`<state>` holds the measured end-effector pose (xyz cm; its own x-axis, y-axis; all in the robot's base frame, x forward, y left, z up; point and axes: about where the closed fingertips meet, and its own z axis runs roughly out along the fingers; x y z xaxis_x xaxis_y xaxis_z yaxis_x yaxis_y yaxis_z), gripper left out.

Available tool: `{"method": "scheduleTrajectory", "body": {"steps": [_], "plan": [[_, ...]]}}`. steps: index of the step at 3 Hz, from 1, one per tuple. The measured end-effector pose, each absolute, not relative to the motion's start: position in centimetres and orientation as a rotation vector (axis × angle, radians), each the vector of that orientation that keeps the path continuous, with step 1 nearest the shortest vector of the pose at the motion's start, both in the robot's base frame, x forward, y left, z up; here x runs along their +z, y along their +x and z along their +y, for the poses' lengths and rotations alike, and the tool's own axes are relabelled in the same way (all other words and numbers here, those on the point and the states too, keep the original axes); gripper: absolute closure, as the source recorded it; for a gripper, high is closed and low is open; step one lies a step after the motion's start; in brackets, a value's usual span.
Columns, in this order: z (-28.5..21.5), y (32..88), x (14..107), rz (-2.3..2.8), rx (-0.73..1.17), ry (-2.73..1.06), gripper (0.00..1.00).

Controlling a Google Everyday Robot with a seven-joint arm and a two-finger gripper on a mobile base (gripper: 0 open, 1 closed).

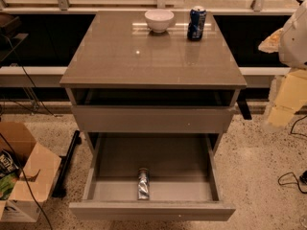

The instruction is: Pick redbull can from middle drawer and place on counter

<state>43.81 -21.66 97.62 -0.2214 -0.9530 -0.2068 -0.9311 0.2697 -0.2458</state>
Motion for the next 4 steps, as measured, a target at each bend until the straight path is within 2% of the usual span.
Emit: {"method": "scheduleTrajectory", "body": {"steps": [1, 3, 4], "plan": [[-21.7, 43.8, 97.6, 2.232, -0.099, -1.725, 0.00], [-18.4, 43.9, 93.8, 2.264, 0.013, -1.696, 0.00], [-15.5, 47.1, 88.6, 2.314, 0.093, -1.623, 0.00]]}}
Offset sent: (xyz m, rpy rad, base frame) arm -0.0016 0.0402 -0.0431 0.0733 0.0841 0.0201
